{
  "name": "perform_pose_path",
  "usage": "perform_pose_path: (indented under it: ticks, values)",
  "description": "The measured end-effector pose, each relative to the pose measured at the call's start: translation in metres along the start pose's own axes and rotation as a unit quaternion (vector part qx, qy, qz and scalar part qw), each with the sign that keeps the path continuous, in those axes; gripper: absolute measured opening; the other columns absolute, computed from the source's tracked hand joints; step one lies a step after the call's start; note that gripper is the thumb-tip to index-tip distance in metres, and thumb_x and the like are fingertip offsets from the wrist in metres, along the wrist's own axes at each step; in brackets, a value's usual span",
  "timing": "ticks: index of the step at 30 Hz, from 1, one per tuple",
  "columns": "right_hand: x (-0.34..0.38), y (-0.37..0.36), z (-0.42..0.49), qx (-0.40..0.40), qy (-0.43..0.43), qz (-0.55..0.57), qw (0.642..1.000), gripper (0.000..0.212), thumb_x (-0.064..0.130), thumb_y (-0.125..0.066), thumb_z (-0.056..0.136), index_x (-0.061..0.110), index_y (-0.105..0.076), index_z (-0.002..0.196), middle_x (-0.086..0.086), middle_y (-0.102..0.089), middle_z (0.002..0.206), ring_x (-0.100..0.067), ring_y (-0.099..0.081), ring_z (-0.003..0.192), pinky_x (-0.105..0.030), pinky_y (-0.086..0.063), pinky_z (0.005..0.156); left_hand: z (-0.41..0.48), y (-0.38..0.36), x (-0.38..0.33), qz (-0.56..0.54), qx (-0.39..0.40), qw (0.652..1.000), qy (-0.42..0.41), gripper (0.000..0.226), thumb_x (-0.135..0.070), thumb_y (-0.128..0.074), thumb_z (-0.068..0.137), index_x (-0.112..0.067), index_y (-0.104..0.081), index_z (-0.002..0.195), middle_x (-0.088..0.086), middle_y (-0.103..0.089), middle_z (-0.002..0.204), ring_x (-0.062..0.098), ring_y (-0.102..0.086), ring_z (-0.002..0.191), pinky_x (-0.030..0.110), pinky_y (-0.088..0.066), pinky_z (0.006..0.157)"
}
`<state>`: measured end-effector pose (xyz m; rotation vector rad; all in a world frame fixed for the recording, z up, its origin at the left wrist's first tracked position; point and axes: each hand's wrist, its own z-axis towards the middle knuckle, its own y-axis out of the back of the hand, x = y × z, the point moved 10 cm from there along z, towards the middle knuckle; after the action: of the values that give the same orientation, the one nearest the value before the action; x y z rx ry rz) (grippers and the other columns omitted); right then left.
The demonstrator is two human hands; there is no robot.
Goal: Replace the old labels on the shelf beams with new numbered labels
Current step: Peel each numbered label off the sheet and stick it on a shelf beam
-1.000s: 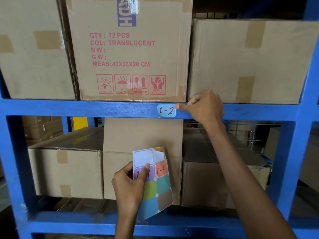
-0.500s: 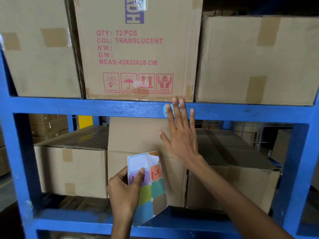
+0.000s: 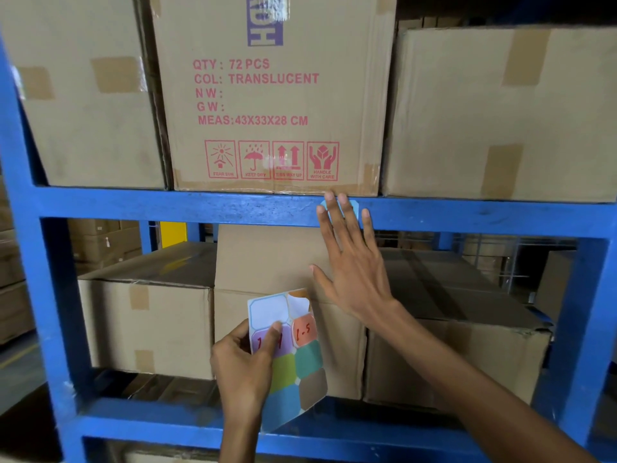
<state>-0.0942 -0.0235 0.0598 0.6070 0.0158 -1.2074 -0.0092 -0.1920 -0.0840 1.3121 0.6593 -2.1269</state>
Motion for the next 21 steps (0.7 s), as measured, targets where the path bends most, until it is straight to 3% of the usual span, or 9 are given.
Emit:
perform_pose_path:
  ticks: [2, 5, 9, 12, 16, 21]
  values:
    - [-0.002, 0.004, -0.001, -0.003, 0.001, 0.009, 1.000, 0.099, 0.045, -0.058, 0.089, 0.006, -0.003, 0.162, -0.012, 0.003, 0.171, -0.030, 0.004, 0.159, -0.055, -0.010, 0.127, 0.001, -0.002, 0.008, -0.004, -0.004, 1.000, 0.022, 0.025, -0.016, -0.083, 0.084, -0.031, -0.074, 0.066, -0.014, -0.076, 0.063, 0.013, -0.068, 0.060, 0.037, -0.059, 0.059]
    - [0.000, 0.003, -0.004, 0.005, -0.002, 0.018, 1.000, 0.101, 0.043, -0.060, 0.087, 0.006, -0.002, 0.162, -0.011, 0.004, 0.172, -0.028, 0.005, 0.159, -0.053, -0.009, 0.128, 0.003, -0.003, 0.013, -0.019, -0.001, 0.999, 0.034, 0.019, -0.016, -0.084, 0.083, -0.024, -0.077, 0.067, -0.007, -0.076, 0.062, 0.009, -0.061, 0.056, 0.037, -0.056, 0.060]
    - [-0.004, 0.007, -0.006, 0.009, -0.032, 0.075, 0.997, 0.101, 0.041, -0.059, 0.084, 0.004, -0.007, 0.161, -0.014, 0.003, 0.171, -0.028, 0.005, 0.159, -0.050, -0.011, 0.128, 0.000, -0.004, 0.014, -0.080, -0.002, 0.994, 0.075, 0.015, -0.014, -0.083, 0.085, -0.017, -0.079, 0.071, 0.003, -0.080, 0.070, 0.019, -0.067, 0.066, 0.042, -0.059, 0.067]
    - [-0.004, 0.010, -0.009, 0.017, -0.050, 0.088, 0.995, 0.098, 0.035, -0.057, 0.082, 0.001, -0.009, 0.161, -0.016, 0.002, 0.171, -0.029, 0.004, 0.159, -0.050, -0.013, 0.128, -0.002, -0.008, 0.011, -0.128, 0.012, 0.986, 0.108, 0.019, -0.017, -0.082, 0.086, -0.015, -0.080, 0.068, 0.006, -0.080, 0.071, 0.017, -0.069, 0.062, 0.036, -0.059, 0.063]
    - [-0.005, 0.023, -0.009, 0.011, -0.035, 0.120, 0.992, 0.089, 0.023, -0.053, 0.083, 0.003, -0.015, 0.160, -0.014, -0.005, 0.171, -0.028, -0.002, 0.159, -0.048, -0.016, 0.128, 0.000, -0.012, -0.003, -0.153, 0.024, 0.981, 0.121, 0.019, -0.015, -0.079, 0.089, -0.010, -0.078, 0.071, -0.002, -0.076, 0.062, 0.003, -0.062, 0.050, 0.019, -0.052, 0.046]
    - [-0.010, 0.031, -0.015, 0.039, -0.004, 0.132, 0.991, 0.075, 0.008, -0.047, 0.090, 0.006, -0.021, 0.160, -0.014, -0.004, 0.171, -0.029, -0.001, 0.159, -0.047, -0.014, 0.129, -0.002, -0.016, -0.024, -0.149, 0.050, 0.982, 0.102, 0.024, -0.020, -0.076, 0.092, -0.010, -0.077, 0.070, -0.005, -0.070, 0.060, 0.003, -0.053, 0.051, 0.019, -0.047, 0.050]
